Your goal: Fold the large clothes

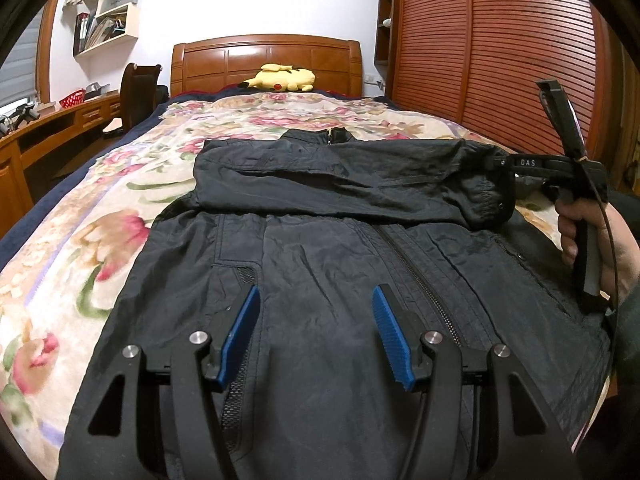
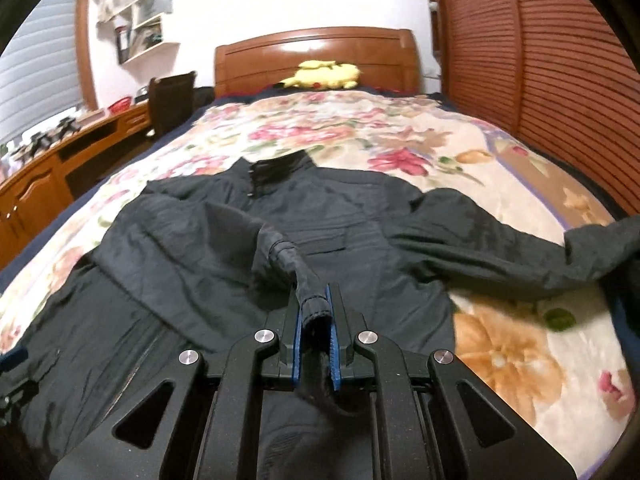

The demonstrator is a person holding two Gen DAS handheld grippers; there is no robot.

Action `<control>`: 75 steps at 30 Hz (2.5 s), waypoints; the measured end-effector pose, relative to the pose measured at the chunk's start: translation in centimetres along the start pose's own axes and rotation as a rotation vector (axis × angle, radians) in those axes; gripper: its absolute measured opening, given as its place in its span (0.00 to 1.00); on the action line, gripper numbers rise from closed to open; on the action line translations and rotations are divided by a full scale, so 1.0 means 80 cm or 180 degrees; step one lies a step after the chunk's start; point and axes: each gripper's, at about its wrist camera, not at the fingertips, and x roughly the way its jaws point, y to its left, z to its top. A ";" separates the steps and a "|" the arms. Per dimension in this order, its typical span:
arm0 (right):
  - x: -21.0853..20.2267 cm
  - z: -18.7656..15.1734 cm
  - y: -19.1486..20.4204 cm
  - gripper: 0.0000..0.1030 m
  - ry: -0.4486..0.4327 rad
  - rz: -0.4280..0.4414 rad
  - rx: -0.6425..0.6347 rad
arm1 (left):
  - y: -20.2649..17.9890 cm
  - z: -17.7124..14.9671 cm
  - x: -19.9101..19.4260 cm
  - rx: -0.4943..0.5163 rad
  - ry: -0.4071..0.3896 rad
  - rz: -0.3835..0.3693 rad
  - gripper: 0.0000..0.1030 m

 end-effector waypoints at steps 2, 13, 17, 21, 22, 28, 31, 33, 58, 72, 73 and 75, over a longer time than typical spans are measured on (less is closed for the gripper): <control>-0.001 0.001 -0.008 0.08 -0.0053 -0.0066 0.0044 | 0.001 0.000 0.000 -0.0010 0.0003 -0.0008 0.56; -0.028 0.002 -0.006 0.62 -0.0257 -0.0329 -0.0061 | 0.002 0.001 -0.003 0.0027 0.0000 -0.0009 0.56; -0.008 -0.008 0.004 0.63 -0.0040 -0.0248 -0.0248 | -0.002 0.002 -0.006 0.0073 -0.0020 0.0008 0.56; 0.031 -0.033 0.010 0.63 0.0293 -0.0189 -0.0451 | -0.002 0.005 -0.008 0.0080 -0.0047 -0.0008 0.56; 0.041 -0.039 0.009 0.63 0.0389 -0.0187 -0.0460 | -0.002 0.005 -0.009 0.0073 -0.0055 -0.0017 0.56; 0.068 -0.052 0.006 0.63 0.0686 -0.0130 -0.0421 | -0.002 0.006 -0.011 0.0072 -0.0064 -0.0021 0.56; 0.071 -0.054 0.008 0.64 0.0735 -0.0137 -0.0435 | -0.002 0.009 -0.013 0.0074 -0.0080 -0.0030 0.56; 0.072 -0.055 0.010 0.64 0.0750 -0.0138 -0.0444 | -0.002 0.013 -0.014 0.0066 -0.0102 -0.0053 0.56; -0.003 -0.037 0.018 0.64 0.0308 -0.0165 -0.0575 | -0.026 0.067 -0.001 0.0127 -0.0265 -0.0160 0.56; -0.061 0.025 -0.113 0.64 0.0208 -0.0804 -0.0410 | -0.056 0.078 0.029 0.0172 -0.0154 -0.0348 0.56; -0.063 0.028 -0.125 0.64 0.0216 -0.0857 -0.0375 | -0.058 0.076 0.030 0.0181 -0.0139 -0.0356 0.56; -0.067 0.038 -0.157 0.64 0.0212 -0.0983 -0.0261 | -0.063 0.074 0.033 0.0207 -0.0114 -0.0352 0.56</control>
